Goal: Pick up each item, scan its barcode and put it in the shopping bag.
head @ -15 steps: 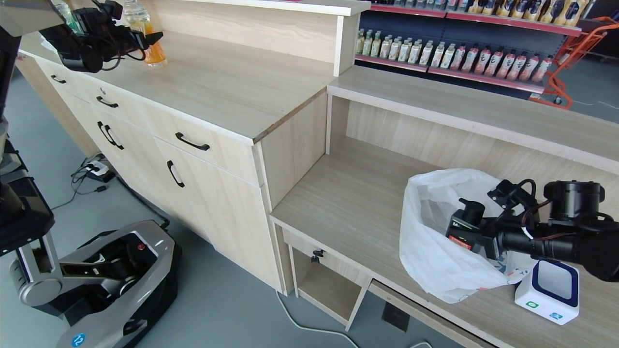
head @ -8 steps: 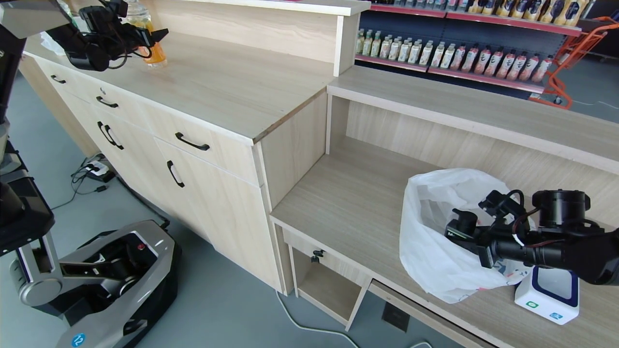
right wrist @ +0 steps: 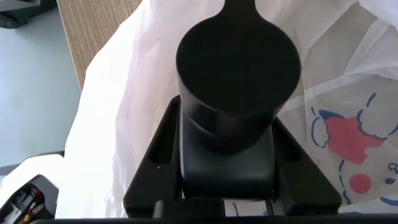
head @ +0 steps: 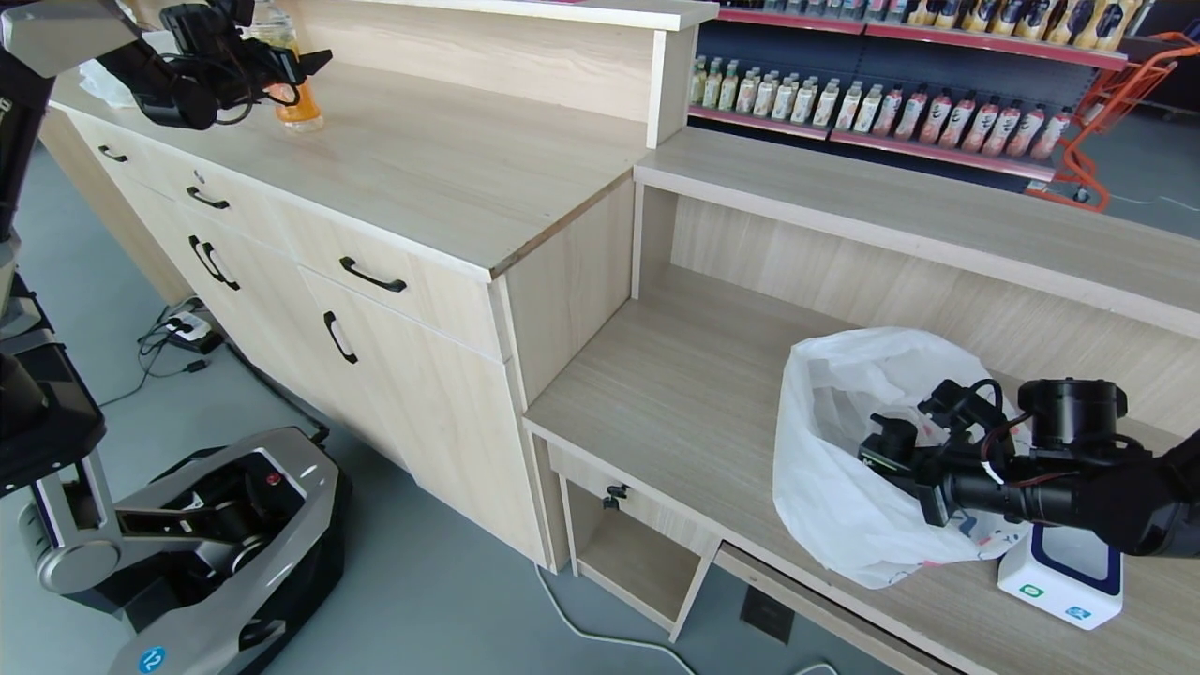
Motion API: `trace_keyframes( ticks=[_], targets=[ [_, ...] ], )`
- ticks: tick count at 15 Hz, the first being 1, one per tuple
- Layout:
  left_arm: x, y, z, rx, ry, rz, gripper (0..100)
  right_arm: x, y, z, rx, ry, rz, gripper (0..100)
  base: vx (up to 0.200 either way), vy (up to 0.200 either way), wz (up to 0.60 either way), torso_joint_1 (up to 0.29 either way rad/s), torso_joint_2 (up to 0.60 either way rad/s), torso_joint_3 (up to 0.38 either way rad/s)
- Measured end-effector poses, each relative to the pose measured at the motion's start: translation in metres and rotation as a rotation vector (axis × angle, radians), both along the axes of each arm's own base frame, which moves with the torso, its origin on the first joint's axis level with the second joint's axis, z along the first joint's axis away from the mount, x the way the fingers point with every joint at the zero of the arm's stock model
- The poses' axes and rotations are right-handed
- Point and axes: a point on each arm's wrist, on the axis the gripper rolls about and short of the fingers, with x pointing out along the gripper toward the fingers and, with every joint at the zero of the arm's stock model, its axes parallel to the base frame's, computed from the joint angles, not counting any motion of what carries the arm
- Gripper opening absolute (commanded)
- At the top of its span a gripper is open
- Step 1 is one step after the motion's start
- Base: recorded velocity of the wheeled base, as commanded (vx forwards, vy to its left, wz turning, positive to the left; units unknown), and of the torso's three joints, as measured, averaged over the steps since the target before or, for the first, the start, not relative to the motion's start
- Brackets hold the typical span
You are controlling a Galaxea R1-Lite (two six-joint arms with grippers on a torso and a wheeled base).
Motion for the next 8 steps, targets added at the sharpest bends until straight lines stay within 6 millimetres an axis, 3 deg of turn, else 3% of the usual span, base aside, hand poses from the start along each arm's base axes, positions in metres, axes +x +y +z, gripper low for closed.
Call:
trace_keyframes(
  ticks=[4,5,8],
  targets=[
    [0.0000,0.0000,0.0000,0.000,0.000,0.000,100,0.0028,-0.0001,-0.0019,0.000,0.001,0.001,0,0.000,0.000,0.00,0.000,0.00,0.000],
    [0.0000,0.0000,0.0000,0.000,0.000,0.000,100,0.0030,-0.0002,-0.0022,0.000,0.002,0.001,100,0.000,0.000,0.00,0.000,0.00,0.000],
    [0.0000,0.0000,0.0000,0.000,0.000,0.000,100,0.0029,0.0000,-0.0022,0.004,0.002,0.005,100,0.000,0.000,0.00,0.000,0.00,0.000]
  ],
)
